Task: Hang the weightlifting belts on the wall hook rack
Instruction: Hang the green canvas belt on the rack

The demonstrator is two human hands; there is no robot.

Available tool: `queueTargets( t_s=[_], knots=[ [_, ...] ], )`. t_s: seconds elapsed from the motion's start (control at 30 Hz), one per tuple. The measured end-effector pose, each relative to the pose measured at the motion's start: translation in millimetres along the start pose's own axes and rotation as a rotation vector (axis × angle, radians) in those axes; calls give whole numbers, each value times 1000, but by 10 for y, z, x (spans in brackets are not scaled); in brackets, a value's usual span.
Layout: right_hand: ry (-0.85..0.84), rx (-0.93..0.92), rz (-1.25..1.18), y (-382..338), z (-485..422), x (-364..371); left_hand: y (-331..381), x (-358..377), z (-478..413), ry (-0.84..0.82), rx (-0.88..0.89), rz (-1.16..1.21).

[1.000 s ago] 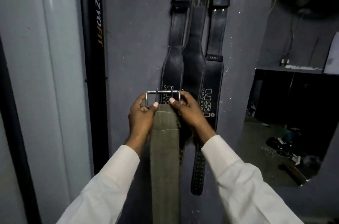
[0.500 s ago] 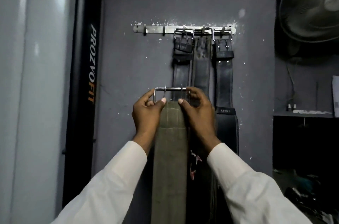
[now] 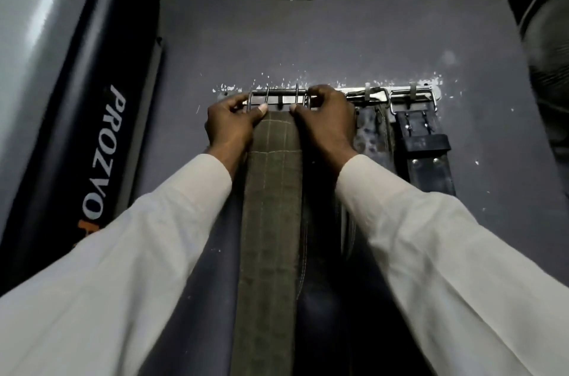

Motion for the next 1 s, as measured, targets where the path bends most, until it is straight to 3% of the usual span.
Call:
queueTargets(
  t_s=[0.3, 0.47, 0.63, 0.9, 1.0],
  knots=[
    [-70, 23, 251, -33, -443, 256, 68, 223, -346, -48, 57, -107],
    [-185, -89, 443, -115, 32, 272, -105, 80, -49, -79, 83, -179],
    [-115, -179, 234, -2, 866, 194, -482, -144, 392, -165, -96, 76],
    [-143, 365, 25, 376, 1576, -134, -645, -590, 1132, -246, -264, 46],
    [-260, 422, 41, 420, 1632, -226, -599, -724, 1260, -358, -303, -54]
  ],
)
Point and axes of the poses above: each hand's wrist, its own z-axis away from the middle knuckle, its own x-axis out of the palm, y = z × x, the point moved 2 cm from there along -z, towards the middle knuckle, and after that the axes turned 3 degrees about y, right-handed, at the moved point
